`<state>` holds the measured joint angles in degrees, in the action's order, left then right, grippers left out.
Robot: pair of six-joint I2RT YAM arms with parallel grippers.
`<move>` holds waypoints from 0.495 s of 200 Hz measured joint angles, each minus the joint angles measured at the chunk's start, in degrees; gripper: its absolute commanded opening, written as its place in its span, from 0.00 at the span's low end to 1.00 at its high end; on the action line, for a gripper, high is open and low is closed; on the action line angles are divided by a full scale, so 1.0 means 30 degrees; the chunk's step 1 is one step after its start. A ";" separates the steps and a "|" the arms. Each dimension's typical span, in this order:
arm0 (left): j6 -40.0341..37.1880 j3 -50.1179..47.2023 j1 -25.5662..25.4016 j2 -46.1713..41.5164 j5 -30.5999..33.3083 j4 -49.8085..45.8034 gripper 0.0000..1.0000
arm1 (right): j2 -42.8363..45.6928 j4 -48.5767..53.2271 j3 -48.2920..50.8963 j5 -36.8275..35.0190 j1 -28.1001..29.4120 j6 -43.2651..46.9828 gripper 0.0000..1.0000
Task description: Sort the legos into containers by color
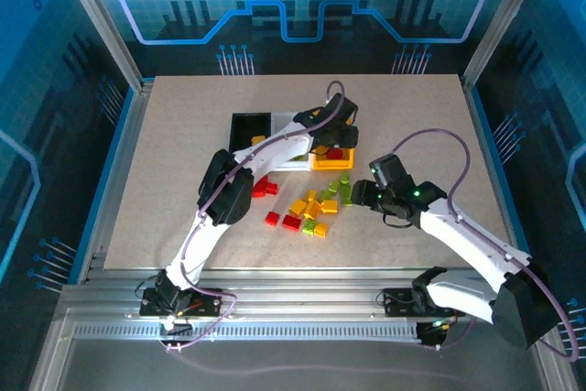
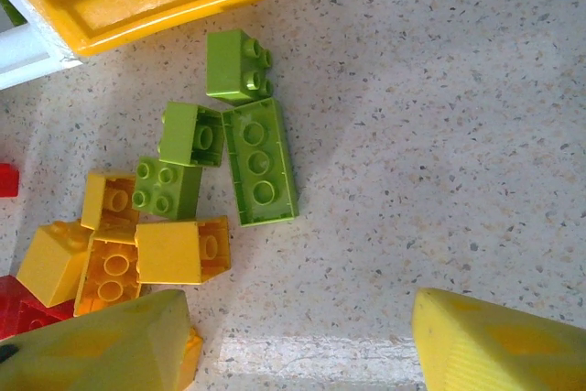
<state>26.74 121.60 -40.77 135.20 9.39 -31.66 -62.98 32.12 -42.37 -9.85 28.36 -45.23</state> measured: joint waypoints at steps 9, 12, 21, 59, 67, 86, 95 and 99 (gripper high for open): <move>-0.0117 0.0029 0.0000 0.0015 -0.0007 -0.0291 0.72 | 0.0036 0.0000 0.0022 0.0007 -0.0007 -0.0007 0.67; 0.0022 0.0036 0.0000 0.0015 -0.0007 -0.0364 0.73 | 0.0051 0.0000 0.0029 0.0015 -0.0015 -0.0007 0.67; 0.0080 0.0146 0.0000 0.0007 -0.0007 -0.0444 0.78 | 0.0051 -0.0015 0.0044 0.0015 -0.0022 -0.0007 0.67; 0.0131 -0.1464 -0.0087 -0.1770 -0.0160 -0.0058 0.99 | 0.0044 -0.0022 0.0131 0.0175 -0.0066 -0.0007 0.67; 0.0182 -0.2550 -0.0138 -0.2856 -0.0270 0.0240 0.99 | 0.0036 -0.0015 0.0131 0.0233 -0.0102 -0.0007 0.67; 0.0452 -0.5705 -0.0306 -0.6200 -0.0663 0.1115 0.99 | 0.0000 -0.0036 0.0131 0.0328 -0.0102 -0.0029 0.67; 0.0576 -0.7257 -0.0379 -0.7919 -0.0809 0.1537 0.99 | -0.0015 -0.0058 0.0131 0.0364 -0.0109 -0.0087 0.67; 0.0612 -0.8007 -0.0408 -0.8750 -0.0911 0.1756 0.99 | -0.0036 -0.0080 0.0131 0.0372 -0.0109 -0.0087 0.67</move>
<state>28.58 97.58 -42.00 108.95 6.66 -26.39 -63.09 31.88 -41.98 -8.73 28.03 -45.50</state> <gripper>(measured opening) 0.989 0.674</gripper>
